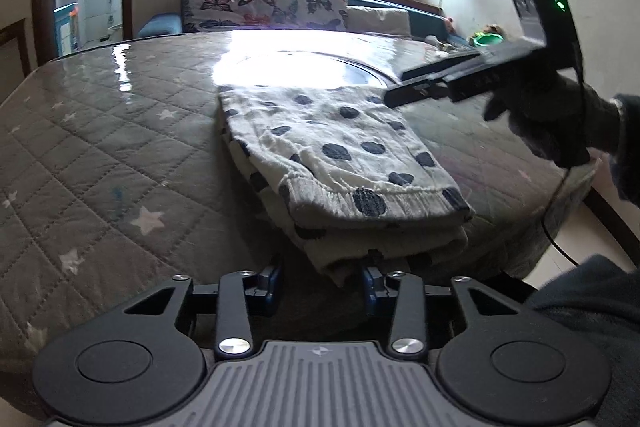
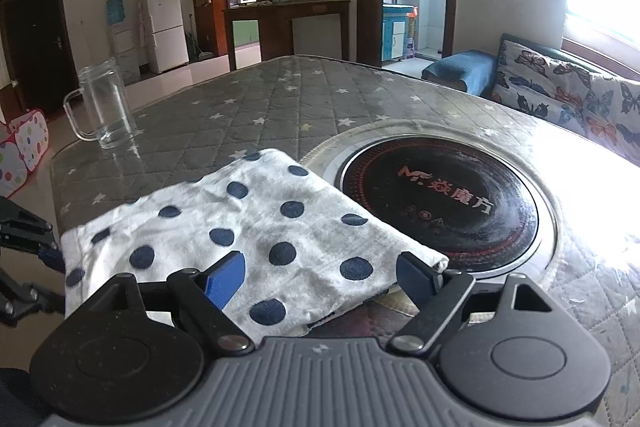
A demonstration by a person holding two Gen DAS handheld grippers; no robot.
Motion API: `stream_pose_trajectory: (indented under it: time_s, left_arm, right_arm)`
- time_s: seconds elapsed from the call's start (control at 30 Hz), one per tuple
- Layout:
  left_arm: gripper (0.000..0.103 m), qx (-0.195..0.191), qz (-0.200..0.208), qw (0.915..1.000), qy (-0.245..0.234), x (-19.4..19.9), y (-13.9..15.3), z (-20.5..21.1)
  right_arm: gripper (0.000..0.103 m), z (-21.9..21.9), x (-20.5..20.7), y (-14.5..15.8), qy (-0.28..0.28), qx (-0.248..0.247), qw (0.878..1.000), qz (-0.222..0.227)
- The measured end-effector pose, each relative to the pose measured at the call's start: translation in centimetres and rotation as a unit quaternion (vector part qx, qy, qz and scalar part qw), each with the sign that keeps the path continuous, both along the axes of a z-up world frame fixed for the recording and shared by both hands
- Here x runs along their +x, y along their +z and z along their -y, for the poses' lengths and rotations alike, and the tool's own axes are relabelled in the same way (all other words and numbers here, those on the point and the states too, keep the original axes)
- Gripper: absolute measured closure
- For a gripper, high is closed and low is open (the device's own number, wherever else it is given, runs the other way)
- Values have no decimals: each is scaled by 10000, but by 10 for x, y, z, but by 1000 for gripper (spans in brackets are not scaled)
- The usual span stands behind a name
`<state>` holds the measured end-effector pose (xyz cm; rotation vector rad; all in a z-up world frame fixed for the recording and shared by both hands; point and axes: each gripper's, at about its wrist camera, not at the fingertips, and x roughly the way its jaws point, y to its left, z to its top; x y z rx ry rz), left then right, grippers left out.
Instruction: Fold clothes
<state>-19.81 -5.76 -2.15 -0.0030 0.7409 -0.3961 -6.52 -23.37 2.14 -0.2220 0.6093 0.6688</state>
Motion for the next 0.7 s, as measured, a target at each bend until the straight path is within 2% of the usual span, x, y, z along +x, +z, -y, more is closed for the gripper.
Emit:
stream_pose_trajectory:
  time_s: [0.17, 0.23, 0.33, 0.47, 0.7]
  left_arm:
    - [65, -88, 71, 9991, 400, 33, 0, -10]
    - [65, -275, 38, 9979, 581, 50, -1, -14]
    - [66, -569, -37, 9947, 859, 74, -2, -20]
    - [66, -566, -34, 9914, 1179, 99, -3, -20]
    - [68, -853, -70, 9808, 1752, 140, -4, -30]
  right_arm:
    - [18, 4, 6, -7, -206, 22, 9997, -90]
    - [18, 5, 5, -9, -250, 17, 9997, -83]
    - [18, 7, 3, -11, -304, -1, 9995, -64]
    - [18, 12, 4, -12, -390, -22, 9992, -54]
    - [18, 13, 2, -21, -486, -116, 9987, -88]
